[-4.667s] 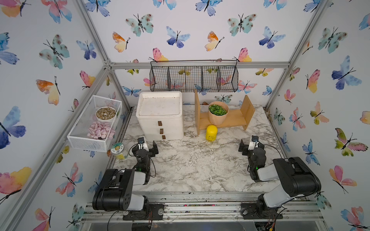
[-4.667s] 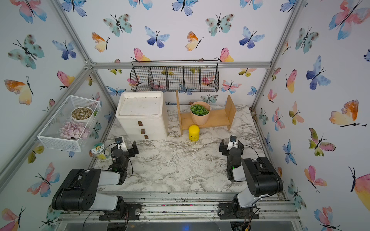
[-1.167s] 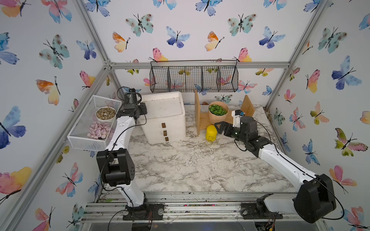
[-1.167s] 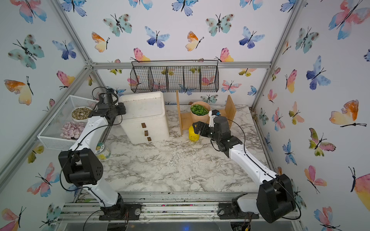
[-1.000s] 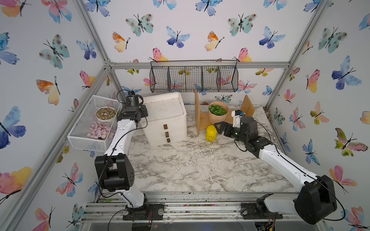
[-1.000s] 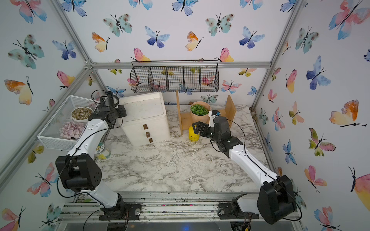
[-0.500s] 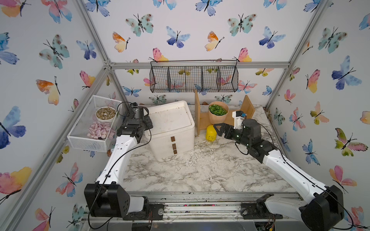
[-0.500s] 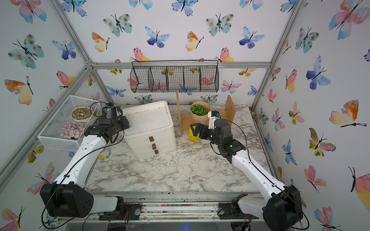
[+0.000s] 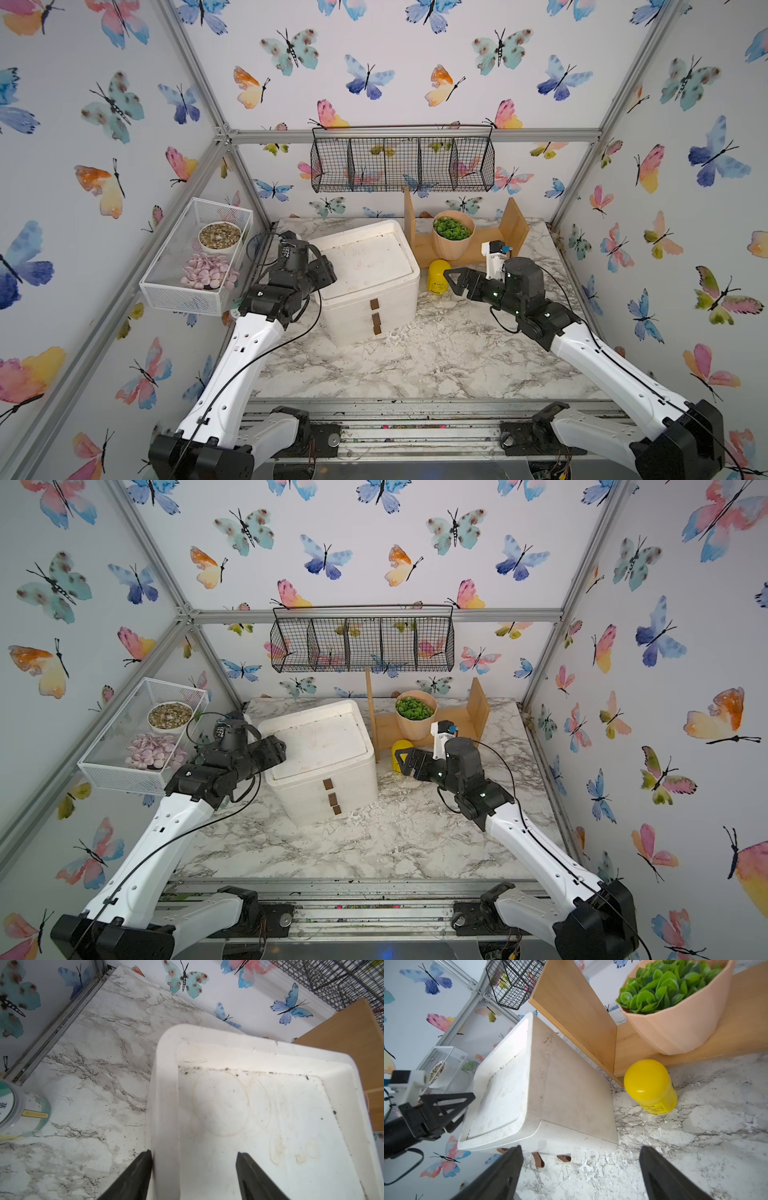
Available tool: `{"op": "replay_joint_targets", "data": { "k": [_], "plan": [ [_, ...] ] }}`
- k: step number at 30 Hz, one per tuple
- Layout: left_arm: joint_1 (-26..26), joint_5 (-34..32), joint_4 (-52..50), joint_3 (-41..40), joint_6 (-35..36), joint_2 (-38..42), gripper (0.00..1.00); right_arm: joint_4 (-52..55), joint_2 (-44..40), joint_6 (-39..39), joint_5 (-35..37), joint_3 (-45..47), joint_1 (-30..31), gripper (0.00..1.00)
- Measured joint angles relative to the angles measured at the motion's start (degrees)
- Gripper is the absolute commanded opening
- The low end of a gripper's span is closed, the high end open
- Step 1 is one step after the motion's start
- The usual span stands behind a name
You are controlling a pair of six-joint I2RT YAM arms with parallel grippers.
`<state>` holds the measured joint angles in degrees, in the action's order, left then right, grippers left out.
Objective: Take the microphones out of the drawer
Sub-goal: Adjust the storage box at the center of the board.
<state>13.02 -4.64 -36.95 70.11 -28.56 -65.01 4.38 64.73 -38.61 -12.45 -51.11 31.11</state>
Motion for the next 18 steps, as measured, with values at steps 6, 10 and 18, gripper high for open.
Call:
{"op": "replay_joint_targets", "data": {
  "k": [6,10,18],
  "plan": [
    [0.13,-0.87,2.62,13.03,4.79,-5.38,0.73,0.24,0.04,-0.24,0.20,0.44,2.08,0.57],
    [-0.20,-1.05,5.33,22.91,8.48,-12.66,0.68,-0.55,0.33,-0.87,0.26,1.33,3.50,0.48],
    [-5.95,3.15,7.52,33.83,12.68,-29.42,0.13,-3.13,4.68,-2.51,0.57,3.43,8.07,0.34]
  ]
}}
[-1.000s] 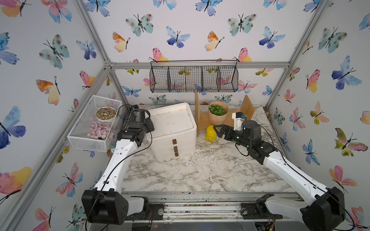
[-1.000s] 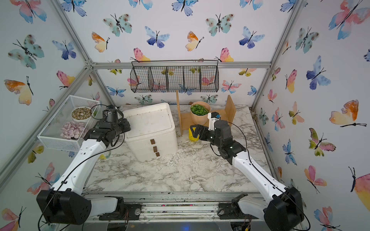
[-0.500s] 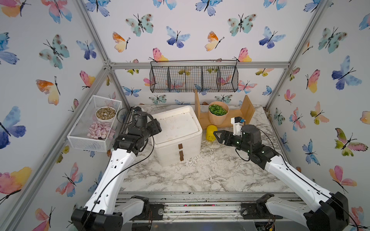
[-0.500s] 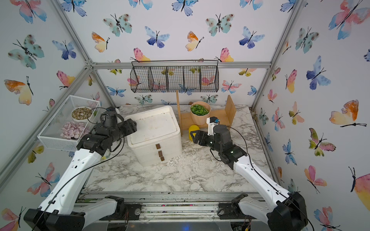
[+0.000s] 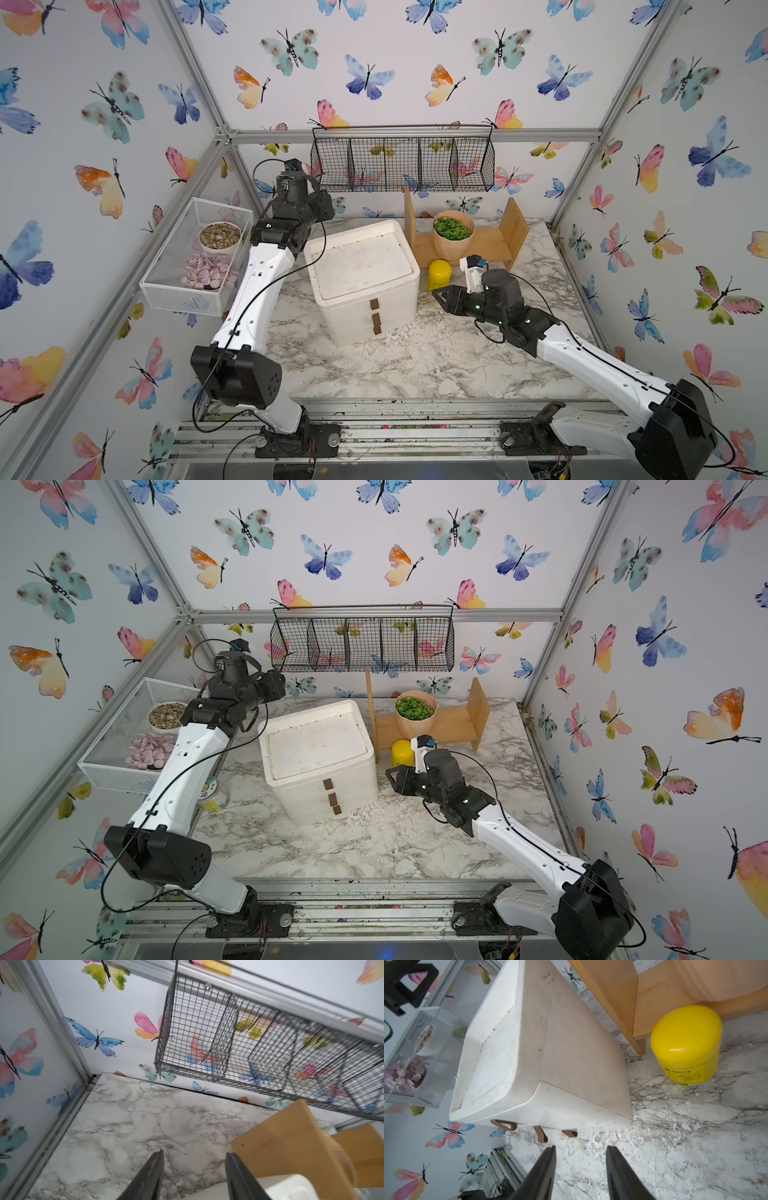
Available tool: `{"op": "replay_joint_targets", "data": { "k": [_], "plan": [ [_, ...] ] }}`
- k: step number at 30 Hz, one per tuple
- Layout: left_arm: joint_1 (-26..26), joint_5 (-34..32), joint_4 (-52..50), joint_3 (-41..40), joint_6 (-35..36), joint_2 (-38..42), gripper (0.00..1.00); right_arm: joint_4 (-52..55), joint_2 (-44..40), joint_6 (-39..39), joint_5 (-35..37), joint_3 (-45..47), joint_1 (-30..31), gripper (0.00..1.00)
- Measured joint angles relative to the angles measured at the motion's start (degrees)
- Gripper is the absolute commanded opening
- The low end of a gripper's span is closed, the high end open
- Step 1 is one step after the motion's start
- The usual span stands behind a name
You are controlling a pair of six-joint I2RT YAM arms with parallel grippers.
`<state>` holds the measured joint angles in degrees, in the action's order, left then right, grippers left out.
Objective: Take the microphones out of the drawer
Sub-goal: Adjust the storage box at the center of the board.
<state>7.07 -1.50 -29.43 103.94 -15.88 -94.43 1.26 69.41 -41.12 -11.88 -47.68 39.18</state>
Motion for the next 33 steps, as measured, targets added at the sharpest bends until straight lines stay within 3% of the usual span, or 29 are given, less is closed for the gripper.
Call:
{"op": "replay_joint_targets", "data": {
  "k": [1,7,16,33],
  "plan": [
    [-1.05,0.96,0.07,0.70,0.55,-1.90,0.00,-0.35,0.87,-0.07,0.09,0.00,0.48,0.28],
    [-5.55,6.03,0.07,-0.02,0.63,-6.86,0.00,-3.58,6.32,-1.36,0.44,-0.04,2.56,0.12],
    [-5.70,12.59,6.19,-11.56,2.27,-4.28,0.00,-7.21,14.16,-1.27,0.39,-4.42,2.82,0.12],
    [-6.86,19.65,7.56,-29.62,1.03,11.78,0.00,-6.45,21.18,0.52,-1.68,-9.64,2.58,0.15]
  ]
}}
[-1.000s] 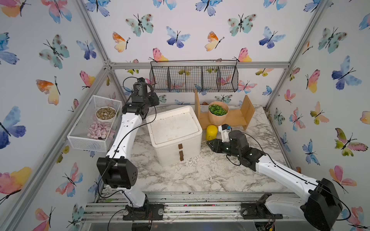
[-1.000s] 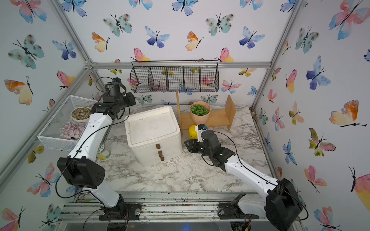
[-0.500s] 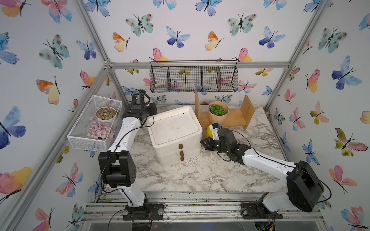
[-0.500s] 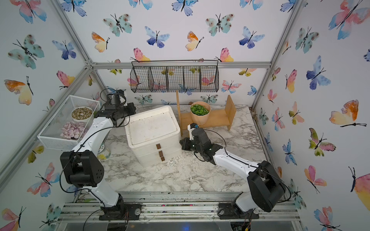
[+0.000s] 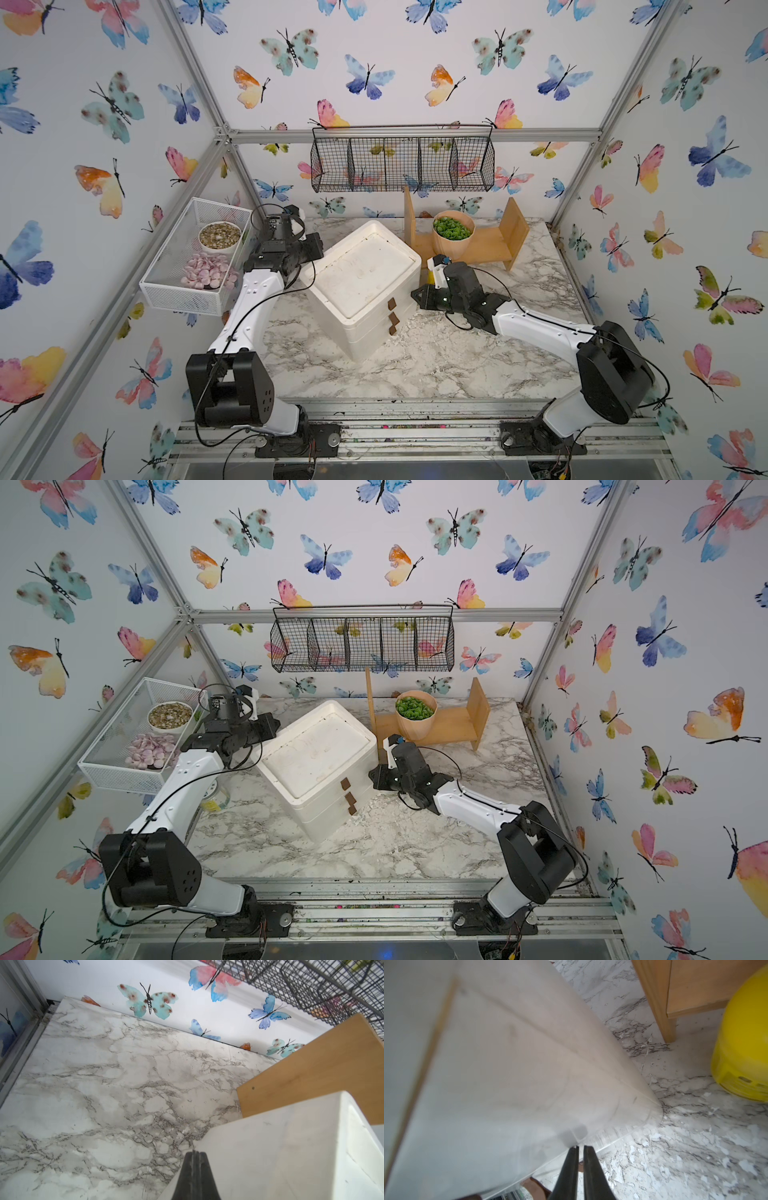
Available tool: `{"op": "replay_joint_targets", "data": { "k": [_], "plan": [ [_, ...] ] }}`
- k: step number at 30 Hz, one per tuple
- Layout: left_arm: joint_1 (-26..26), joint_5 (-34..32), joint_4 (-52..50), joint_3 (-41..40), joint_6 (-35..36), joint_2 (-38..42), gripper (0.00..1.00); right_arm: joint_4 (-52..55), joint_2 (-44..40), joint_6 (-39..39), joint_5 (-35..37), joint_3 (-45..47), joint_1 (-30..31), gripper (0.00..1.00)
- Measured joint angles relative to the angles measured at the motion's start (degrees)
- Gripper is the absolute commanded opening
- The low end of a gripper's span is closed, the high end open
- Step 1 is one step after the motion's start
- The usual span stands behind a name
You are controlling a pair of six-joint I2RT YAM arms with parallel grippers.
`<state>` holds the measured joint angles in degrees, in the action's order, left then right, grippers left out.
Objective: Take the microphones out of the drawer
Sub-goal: Adjust the storage box at the center of the board.
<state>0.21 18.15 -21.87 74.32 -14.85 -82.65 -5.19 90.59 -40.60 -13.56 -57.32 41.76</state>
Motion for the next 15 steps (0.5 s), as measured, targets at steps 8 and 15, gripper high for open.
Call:
{"op": "replay_joint_targets", "data": {
  "k": [8,15],
  "plan": [
    [-0.22,6.25,-1.86,-4.68,-4.61,6.51,0.00,0.02,4.20,1.44,-0.17,-4.28,-0.44,0.18],
    [-0.04,10.03,-3.04,-7.34,-7.52,11.06,0.01,1.88,2.43,4.09,0.59,-4.22,-0.63,0.31]
  ]
}}
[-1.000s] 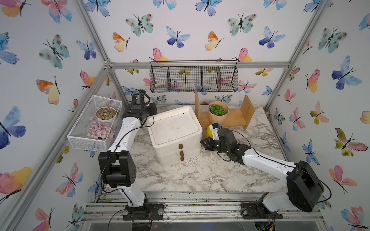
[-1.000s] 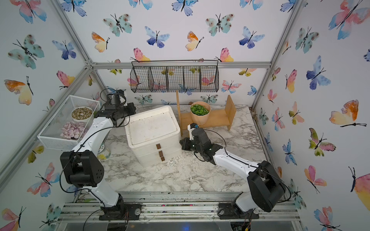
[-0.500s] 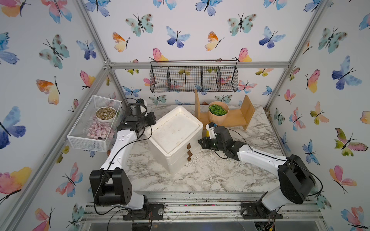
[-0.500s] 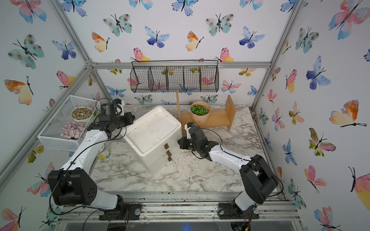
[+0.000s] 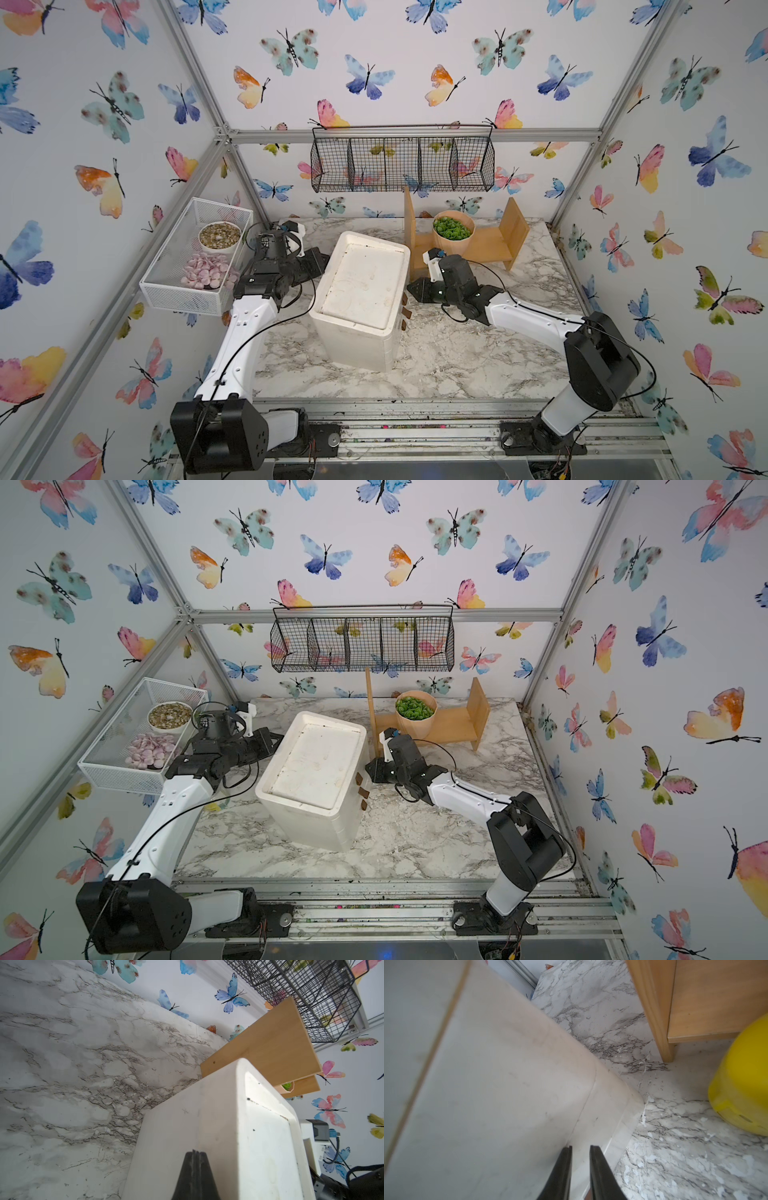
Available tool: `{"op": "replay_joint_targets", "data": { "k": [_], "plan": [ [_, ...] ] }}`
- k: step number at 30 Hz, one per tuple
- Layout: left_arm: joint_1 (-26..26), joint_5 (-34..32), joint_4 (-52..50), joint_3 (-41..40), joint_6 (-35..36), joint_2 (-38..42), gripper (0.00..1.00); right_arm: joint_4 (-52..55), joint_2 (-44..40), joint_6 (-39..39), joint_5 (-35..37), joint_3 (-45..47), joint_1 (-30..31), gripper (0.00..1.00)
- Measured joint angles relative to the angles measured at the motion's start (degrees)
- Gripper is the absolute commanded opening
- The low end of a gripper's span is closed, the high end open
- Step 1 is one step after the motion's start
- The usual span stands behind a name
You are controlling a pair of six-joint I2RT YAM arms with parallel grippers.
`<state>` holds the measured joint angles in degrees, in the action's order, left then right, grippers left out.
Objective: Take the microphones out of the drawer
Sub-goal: Adjust the storage box at the center of the board.
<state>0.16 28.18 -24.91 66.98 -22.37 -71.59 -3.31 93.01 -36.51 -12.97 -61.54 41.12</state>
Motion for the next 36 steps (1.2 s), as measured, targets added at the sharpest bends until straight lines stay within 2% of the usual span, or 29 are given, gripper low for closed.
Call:
{"op": "replay_joint_targets", "data": {
  "k": [5,9,15,22,27,33,36],
  "plan": [
    [0.39,-0.26,-2.82,2.36,0.76,0.07,0.17,-0.15,-8.17,1.22,0.28,2.43,0.61,0.38],
    [1.18,-3.52,-3.96,3.76,2.05,0.09,0.36,-1.68,-14.27,0.83,-0.72,6.97,0.85,0.47],
    [3.04,-10.05,-4.94,3.91,3.96,1.20,0.48,-5.92,-16.20,-3.30,-5.20,13.81,0.87,0.54],
    [7.78,-11.43,-8.70,3.82,6.38,3.89,0.51,-15.91,-16.20,-9.60,-11.34,18.97,0.85,0.58],
    [8.81,-12.87,-9.84,3.85,7.58,4.94,0.50,-24.90,-15.28,-13.79,-14.95,20.70,0.87,0.60],
    [9.99,-15.74,-10.34,3.37,8.98,5.07,0.41,-30.82,-12.26,-16.46,-17.07,20.68,0.85,0.61],
    [11.13,-17.84,-10.73,2.80,9.51,5.07,0.31,-31.58,-11.72,-16.92,-17.33,20.68,0.85,0.61]
  ]
}}
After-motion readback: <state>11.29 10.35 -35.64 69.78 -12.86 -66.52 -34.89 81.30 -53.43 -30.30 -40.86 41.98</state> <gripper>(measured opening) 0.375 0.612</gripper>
